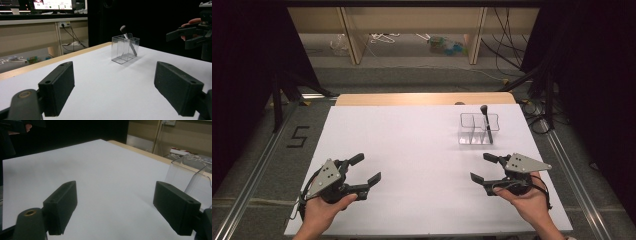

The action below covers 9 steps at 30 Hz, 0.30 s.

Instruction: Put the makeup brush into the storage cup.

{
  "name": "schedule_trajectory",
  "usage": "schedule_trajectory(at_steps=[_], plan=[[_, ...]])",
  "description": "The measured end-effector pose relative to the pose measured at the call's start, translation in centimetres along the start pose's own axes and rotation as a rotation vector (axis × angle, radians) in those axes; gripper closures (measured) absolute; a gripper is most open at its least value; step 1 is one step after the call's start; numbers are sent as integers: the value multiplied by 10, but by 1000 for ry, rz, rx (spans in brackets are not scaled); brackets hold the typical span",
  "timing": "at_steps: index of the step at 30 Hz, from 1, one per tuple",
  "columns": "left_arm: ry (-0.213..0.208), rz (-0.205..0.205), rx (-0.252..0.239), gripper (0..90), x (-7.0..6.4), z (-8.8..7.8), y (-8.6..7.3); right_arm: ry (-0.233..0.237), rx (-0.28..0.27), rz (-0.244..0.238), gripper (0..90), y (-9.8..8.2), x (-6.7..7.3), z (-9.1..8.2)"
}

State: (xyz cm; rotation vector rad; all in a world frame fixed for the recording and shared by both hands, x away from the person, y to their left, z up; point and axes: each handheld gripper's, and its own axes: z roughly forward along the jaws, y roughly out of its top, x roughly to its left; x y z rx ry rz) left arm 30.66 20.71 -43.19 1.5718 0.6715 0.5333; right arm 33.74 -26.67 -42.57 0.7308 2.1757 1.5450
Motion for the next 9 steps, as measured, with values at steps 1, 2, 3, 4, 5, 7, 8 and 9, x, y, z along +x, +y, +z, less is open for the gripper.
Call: schedule_trajectory(at_steps=[1, 2, 3, 4, 5, 7, 8, 9], plan=[[-2, 0, 0, 164, 0, 0, 0, 1, 4, 7, 201, 0, 0, 0], [-5, -2, -5, 163, 0, 0, 0, 3, 7, 10, 201, 0, 0, 0], [-4, -8, -5, 163, -1, 0, 0, 5, 12, 12, 201, -1, 0, 0], [-7, -5, -10, 163, -1, 1, 0, 15, 5, 12, 200, -1, 0, 1], [-3, -7, -1, 163, -1, 1, 0, 9, 12, 11, 200, -1, 0, 1], [-3, -1, 2, 163, -1, 1, 0, 14, 10, 13, 199, -1, 0, 1], [-3, -3, 2, 163, -1, 1, 0, 18, 16, 23, 198, -1, 0, 1], [-2, -1, 3, 163, -1, 1, 0, 18, 16, 23, 196, -1, 0, 1]])
